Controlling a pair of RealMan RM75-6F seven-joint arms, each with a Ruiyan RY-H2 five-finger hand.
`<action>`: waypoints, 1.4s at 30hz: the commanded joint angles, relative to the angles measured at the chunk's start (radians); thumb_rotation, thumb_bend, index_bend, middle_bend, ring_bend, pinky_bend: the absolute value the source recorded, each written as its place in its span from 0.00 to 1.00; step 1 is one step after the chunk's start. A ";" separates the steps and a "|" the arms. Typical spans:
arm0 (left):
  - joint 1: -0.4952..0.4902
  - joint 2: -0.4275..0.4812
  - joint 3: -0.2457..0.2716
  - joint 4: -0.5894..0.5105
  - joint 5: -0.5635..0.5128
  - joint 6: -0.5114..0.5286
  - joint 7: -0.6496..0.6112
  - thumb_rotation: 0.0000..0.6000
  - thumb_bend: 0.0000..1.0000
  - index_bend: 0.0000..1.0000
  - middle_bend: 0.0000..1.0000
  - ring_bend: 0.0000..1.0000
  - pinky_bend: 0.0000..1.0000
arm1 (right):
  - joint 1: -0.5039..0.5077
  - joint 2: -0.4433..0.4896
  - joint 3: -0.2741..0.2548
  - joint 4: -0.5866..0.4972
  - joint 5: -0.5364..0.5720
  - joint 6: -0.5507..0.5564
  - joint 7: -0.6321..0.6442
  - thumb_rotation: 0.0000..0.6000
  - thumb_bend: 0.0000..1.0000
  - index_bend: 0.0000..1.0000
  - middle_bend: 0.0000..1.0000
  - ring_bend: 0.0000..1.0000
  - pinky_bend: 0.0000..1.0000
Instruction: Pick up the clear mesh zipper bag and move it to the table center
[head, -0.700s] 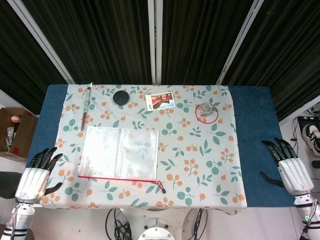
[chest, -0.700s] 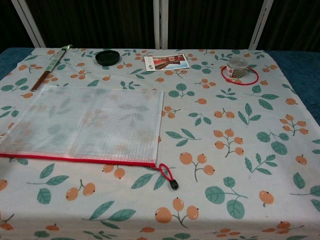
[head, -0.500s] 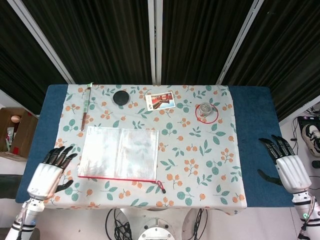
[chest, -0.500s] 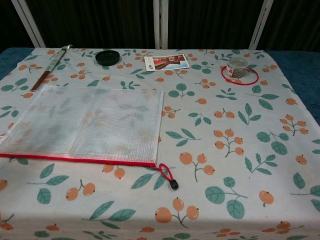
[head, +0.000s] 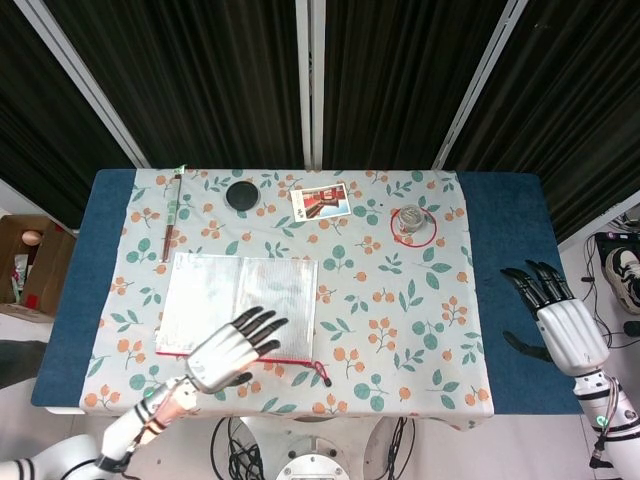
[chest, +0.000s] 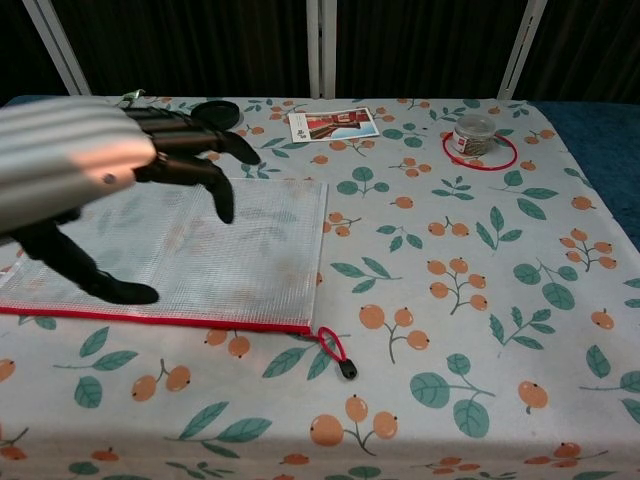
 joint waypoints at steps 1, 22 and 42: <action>-0.113 -0.144 -0.049 0.053 -0.114 -0.161 0.086 1.00 0.15 0.36 0.12 0.12 0.17 | 0.008 -0.006 0.003 0.002 0.000 -0.011 -0.005 1.00 0.12 0.09 0.14 0.00 0.06; -0.217 -0.416 -0.055 0.233 -0.505 -0.229 0.357 1.00 0.28 0.49 0.12 0.10 0.17 | 0.012 -0.042 0.004 0.065 0.028 -0.038 0.037 1.00 0.12 0.09 0.14 0.00 0.06; -0.273 -0.465 -0.012 0.241 -0.634 -0.150 0.443 1.00 0.30 0.56 0.12 0.10 0.17 | 0.010 -0.051 0.004 0.087 0.033 -0.041 0.054 1.00 0.12 0.09 0.14 0.00 0.06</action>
